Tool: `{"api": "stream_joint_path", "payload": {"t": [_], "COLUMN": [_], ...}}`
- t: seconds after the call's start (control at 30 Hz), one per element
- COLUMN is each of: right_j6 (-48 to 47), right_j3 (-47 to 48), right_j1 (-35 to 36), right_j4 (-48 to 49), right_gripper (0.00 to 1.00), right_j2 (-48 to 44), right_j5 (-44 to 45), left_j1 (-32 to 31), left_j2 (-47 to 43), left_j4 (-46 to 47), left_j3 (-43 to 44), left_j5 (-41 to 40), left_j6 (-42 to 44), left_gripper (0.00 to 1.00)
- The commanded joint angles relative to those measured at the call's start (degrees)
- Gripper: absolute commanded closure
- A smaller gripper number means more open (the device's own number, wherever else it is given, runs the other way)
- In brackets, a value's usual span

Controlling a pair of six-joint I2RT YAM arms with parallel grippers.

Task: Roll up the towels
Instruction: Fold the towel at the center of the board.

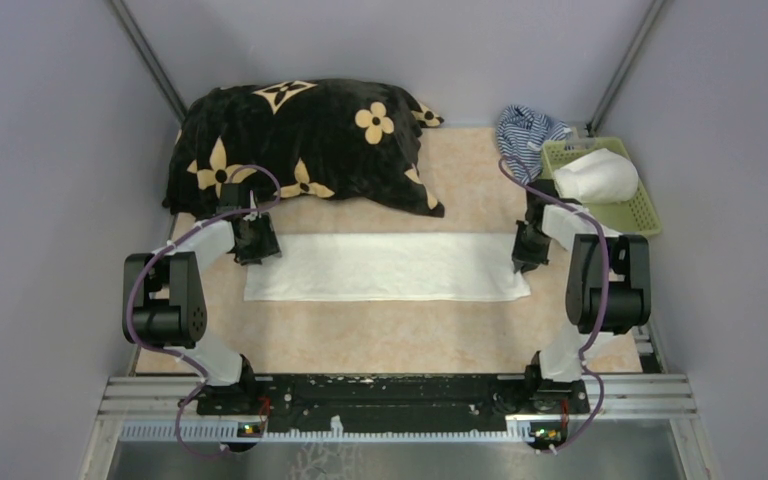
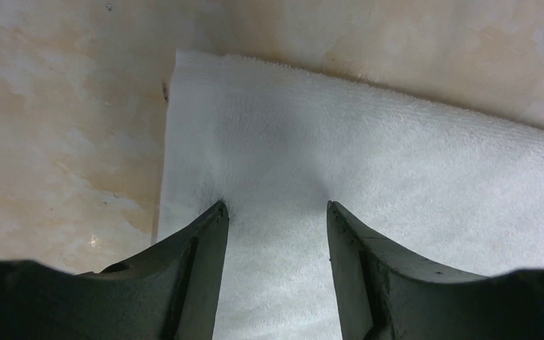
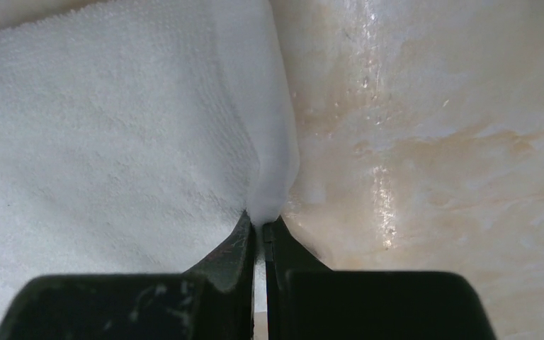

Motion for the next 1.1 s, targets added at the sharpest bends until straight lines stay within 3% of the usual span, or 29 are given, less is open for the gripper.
{"api": "stream_joint_path", "payload": {"t": [0.0, 0.27, 0.57, 0.77, 1.07], "right_j6": [0.7, 0.6, -0.2, -1.5, 3.8], "right_j3": [1.5, 8.9, 12.3, 14.0, 15.0], "right_j1": [1.8, -0.7, -10.4, -8.9, 7.7], "right_j4": [-4.0, -11.0, -9.1, -8.5, -8.3], "right_gripper": [1.0, 1.0, 1.0, 1.0, 1.0], "right_j2": [-1.4, -7.9, -15.6, -17.4, -18.3], "right_j5": [3.8, 16.7, 21.6, 16.2, 0.1], "left_j1": [-0.3, 0.6, 0.5, -3.5, -6.6], "left_j2": [0.1, -5.9, -11.4, -11.2, -8.3], "left_j4": [-1.1, -0.8, -2.1, 0.5, 3.9], "left_j3": [-2.1, -2.2, -3.3, -7.1, -10.2], "left_j5": [3.1, 9.1, 13.5, 18.6, 20.1], "left_j6": [-0.4, -3.3, -4.9, -8.2, -11.0], "left_gripper": [0.4, 0.37, 0.34, 0.36, 0.37]}}
